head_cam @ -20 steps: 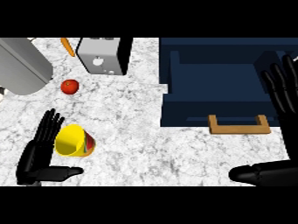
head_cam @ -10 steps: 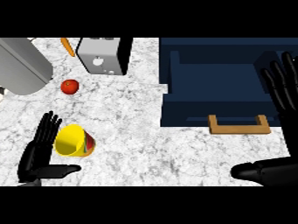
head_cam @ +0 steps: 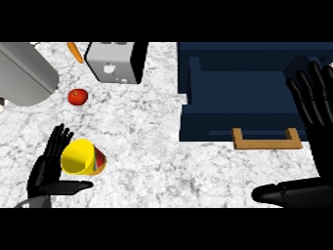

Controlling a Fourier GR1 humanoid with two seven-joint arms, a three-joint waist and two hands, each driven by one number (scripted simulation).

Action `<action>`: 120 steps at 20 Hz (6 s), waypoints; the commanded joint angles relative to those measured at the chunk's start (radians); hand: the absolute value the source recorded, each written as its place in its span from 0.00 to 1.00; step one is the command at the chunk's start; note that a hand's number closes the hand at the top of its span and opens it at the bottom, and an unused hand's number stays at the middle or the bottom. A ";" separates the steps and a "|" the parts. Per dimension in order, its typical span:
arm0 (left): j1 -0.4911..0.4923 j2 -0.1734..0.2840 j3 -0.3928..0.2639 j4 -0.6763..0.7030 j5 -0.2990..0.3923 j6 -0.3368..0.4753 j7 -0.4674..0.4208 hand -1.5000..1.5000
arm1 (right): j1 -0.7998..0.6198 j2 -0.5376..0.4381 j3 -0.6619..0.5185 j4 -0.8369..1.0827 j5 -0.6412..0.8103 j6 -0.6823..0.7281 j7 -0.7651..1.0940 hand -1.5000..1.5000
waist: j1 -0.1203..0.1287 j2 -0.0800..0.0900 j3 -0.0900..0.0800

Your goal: Pick up the cup, place it into the drawer and close the drawer

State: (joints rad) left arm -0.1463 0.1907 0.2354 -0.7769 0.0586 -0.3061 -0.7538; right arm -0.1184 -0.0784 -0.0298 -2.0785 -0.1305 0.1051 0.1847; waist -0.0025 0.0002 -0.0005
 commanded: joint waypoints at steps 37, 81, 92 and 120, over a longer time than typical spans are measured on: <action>-0.188 -0.040 0.003 0.251 0.096 -0.082 -0.250 1.00 | 0.001 -0.022 -0.043 -0.038 -0.044 0.025 0.018 0.00 | -0.004 0.001 0.000; -0.715 -0.188 -0.217 -0.493 0.139 0.479 0.631 1.00 | 0.029 -0.026 -0.058 -0.034 -0.037 0.036 0.009 0.00 | -0.010 0.000 0.001; -0.922 -0.191 -0.294 -0.198 0.173 0.575 0.598 1.00 | -0.011 -0.054 -0.107 0.020 -0.088 0.056 0.010 0.00 | -0.017 0.003 0.001; -1.167 -0.191 -0.713 0.360 0.546 0.745 0.400 1.00 | -0.027 0.001 -0.002 0.093 -0.009 0.068 -0.074 0.00 | -0.102 0.025 0.002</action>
State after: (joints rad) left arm -1.2901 0.0000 -0.4276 -0.4406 0.5608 0.4204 -0.3686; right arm -0.1377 -0.0952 -0.0625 -2.0145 -0.1692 0.1748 0.1365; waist -0.0918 0.0207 0.0013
